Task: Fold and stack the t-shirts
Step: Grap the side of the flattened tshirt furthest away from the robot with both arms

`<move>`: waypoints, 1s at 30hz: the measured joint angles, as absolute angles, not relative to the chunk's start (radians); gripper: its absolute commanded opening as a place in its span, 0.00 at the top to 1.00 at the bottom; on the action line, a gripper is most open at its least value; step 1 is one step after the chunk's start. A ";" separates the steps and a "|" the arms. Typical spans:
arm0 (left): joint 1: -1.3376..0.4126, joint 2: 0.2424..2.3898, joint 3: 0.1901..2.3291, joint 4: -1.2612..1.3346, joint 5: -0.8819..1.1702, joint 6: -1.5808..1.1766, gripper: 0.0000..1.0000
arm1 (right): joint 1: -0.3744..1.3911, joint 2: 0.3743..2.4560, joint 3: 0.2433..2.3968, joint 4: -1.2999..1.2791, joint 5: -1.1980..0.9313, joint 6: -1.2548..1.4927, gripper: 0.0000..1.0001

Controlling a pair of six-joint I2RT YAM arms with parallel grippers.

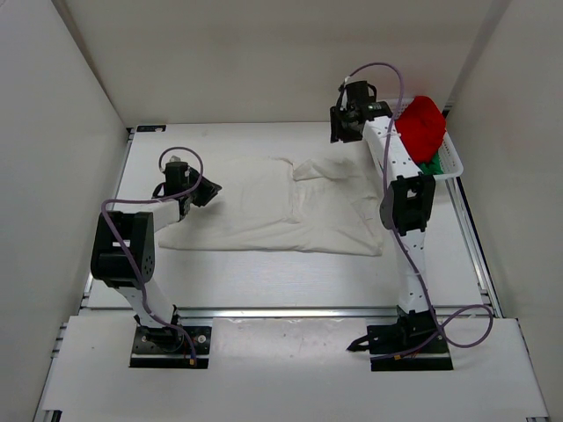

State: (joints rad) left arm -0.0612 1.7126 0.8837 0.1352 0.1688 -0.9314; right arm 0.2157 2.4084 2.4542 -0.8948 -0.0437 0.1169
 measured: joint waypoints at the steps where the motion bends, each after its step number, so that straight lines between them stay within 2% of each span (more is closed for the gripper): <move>1: -0.061 1.713 0.887 0.137 0.169 -0.931 0.63 | 0.217 2.422 2.456 -0.883 -0.055 0.120 0.58; 8: -0.061 1.713 0.889 0.134 0.169 -0.925 0.63 | 0.230 2.567 2.452 -0.891 -0.081 0.129 0.58; 12: -0.061 1.713 0.889 0.134 0.169 -0.924 0.63 | 0.237 2.574 2.429 -0.909 -0.087 0.128 0.76; 14: -0.061 1.713 0.889 0.134 0.169 -0.925 0.63 | 0.244 2.572 2.429 -0.908 -0.083 0.130 0.79; 24: -0.069 1.705 0.889 0.131 0.169 -0.925 0.63 | 0.350 2.474 2.368 -0.956 0.075 0.131 0.87; 27: -0.068 1.691 0.889 0.134 0.169 -0.925 0.64 | 0.382 2.412 2.319 -0.969 0.105 0.131 0.82; 30: -0.068 1.676 0.883 0.136 0.170 -0.925 0.63 | 0.400 2.371 2.287 -0.987 0.127 0.126 0.86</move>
